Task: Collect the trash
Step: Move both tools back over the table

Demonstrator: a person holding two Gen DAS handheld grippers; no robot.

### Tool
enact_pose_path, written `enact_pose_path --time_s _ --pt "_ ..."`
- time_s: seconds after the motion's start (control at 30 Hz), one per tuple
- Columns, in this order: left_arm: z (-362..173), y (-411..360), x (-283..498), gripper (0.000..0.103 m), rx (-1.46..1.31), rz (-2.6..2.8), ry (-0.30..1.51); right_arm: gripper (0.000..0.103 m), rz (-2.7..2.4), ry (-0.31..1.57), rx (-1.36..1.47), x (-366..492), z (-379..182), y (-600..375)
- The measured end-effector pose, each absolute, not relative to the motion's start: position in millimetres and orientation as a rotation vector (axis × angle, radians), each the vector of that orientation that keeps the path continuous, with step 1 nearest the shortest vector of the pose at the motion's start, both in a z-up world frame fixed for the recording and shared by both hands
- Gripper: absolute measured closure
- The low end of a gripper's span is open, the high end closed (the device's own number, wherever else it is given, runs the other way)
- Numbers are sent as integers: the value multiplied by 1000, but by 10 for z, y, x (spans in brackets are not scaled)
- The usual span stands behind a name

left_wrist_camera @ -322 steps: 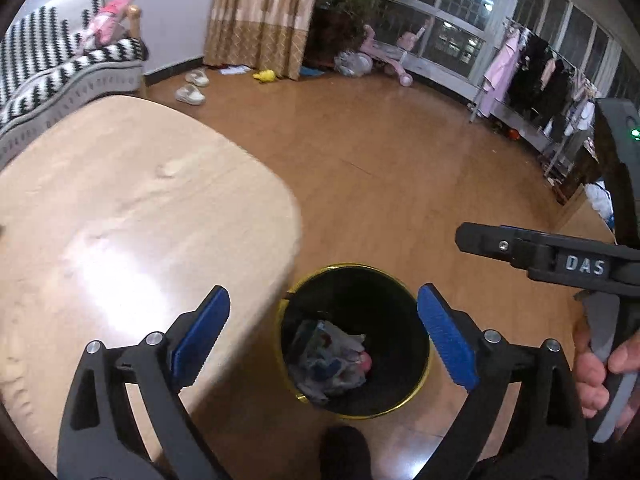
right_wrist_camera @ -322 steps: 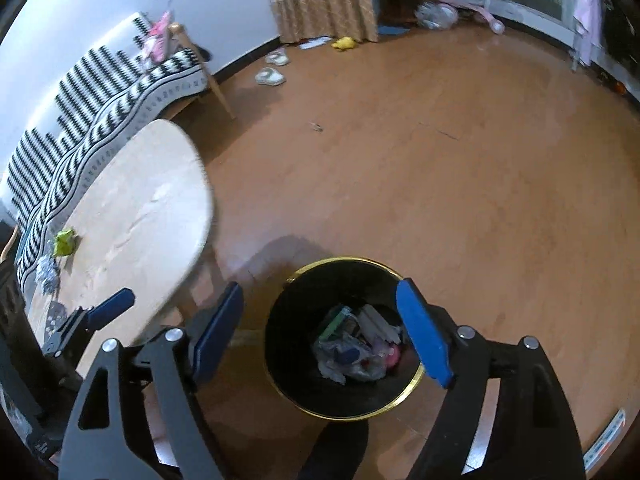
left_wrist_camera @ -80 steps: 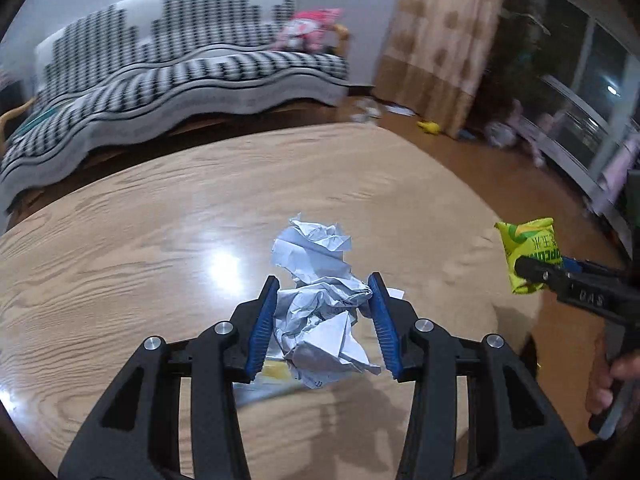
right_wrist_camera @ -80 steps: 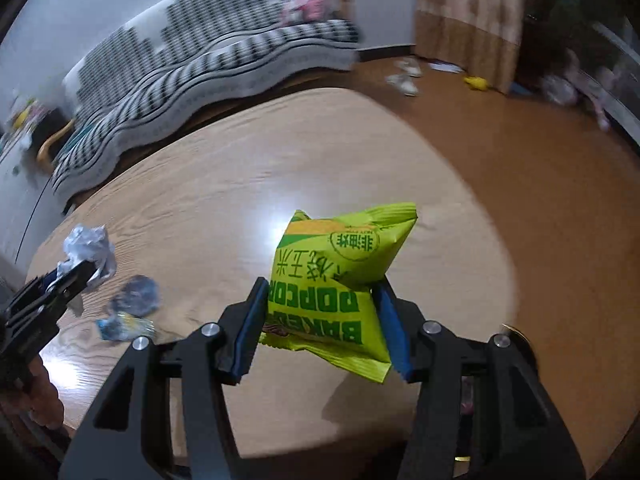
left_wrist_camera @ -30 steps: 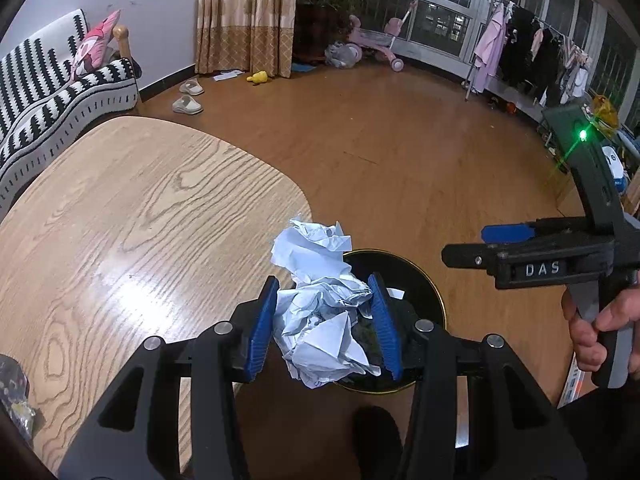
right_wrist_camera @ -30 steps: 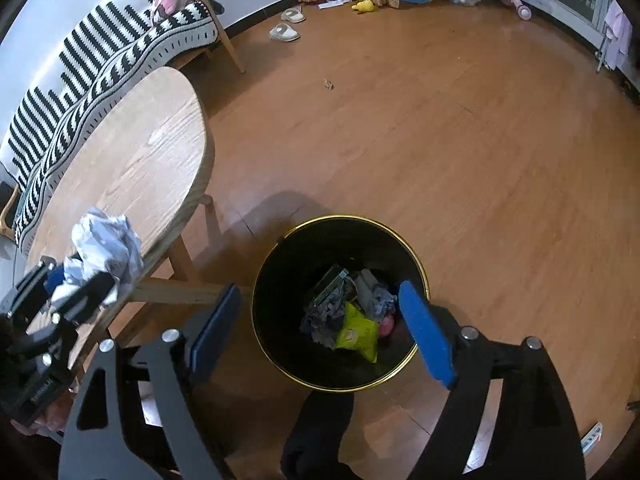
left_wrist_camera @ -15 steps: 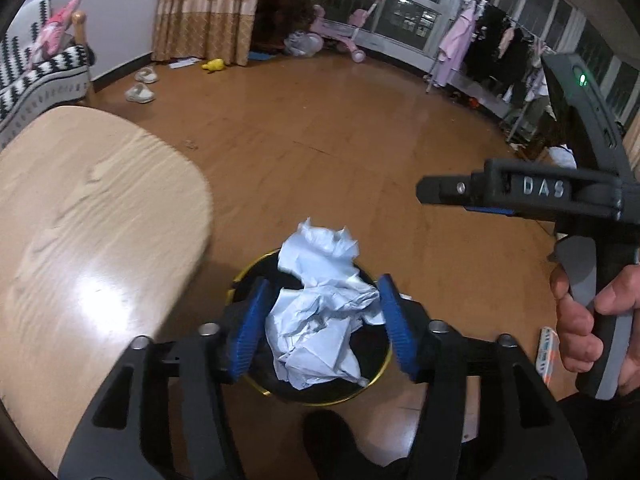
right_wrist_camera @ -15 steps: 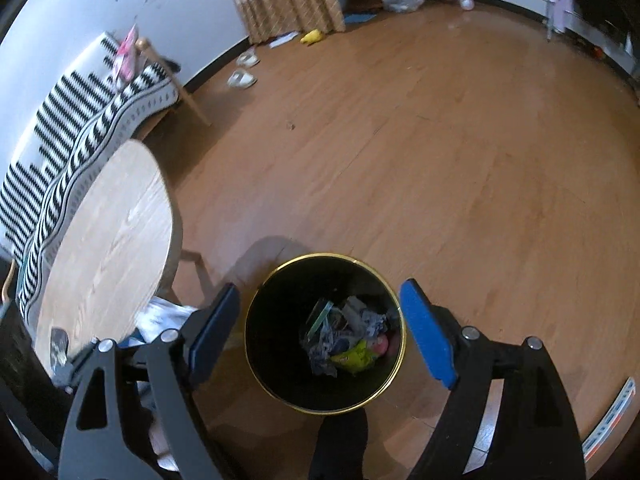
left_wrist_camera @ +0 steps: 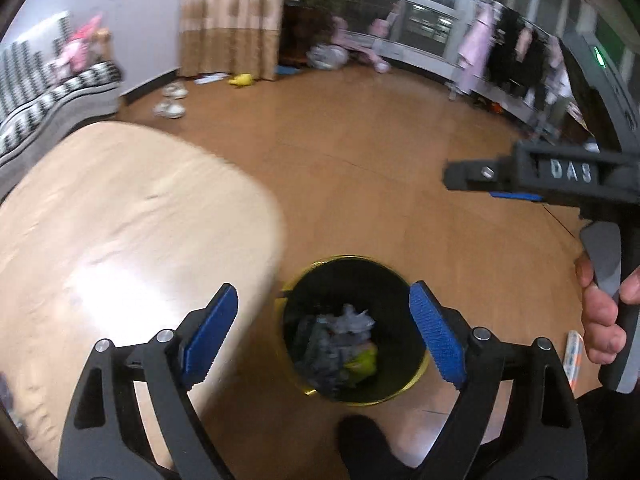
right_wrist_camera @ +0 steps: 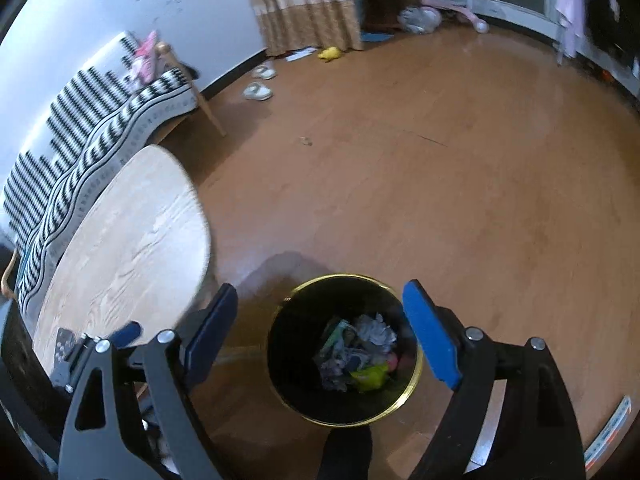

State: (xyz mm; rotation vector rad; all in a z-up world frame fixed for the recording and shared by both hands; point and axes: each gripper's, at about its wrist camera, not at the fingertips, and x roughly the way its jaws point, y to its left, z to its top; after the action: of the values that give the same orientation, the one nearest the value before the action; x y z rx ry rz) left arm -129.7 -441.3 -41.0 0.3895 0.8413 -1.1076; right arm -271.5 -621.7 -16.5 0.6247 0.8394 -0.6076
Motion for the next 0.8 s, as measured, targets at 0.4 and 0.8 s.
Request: enact_pose_path --time_s 0.4,0.8 --pt "64 -2526 -85 17 234 -709 797 21 -265 926 426 -1201 -131 -4836" --pt "61 -767 613 17 108 -441 849 21 128 992 190 -27 -131 -2989"
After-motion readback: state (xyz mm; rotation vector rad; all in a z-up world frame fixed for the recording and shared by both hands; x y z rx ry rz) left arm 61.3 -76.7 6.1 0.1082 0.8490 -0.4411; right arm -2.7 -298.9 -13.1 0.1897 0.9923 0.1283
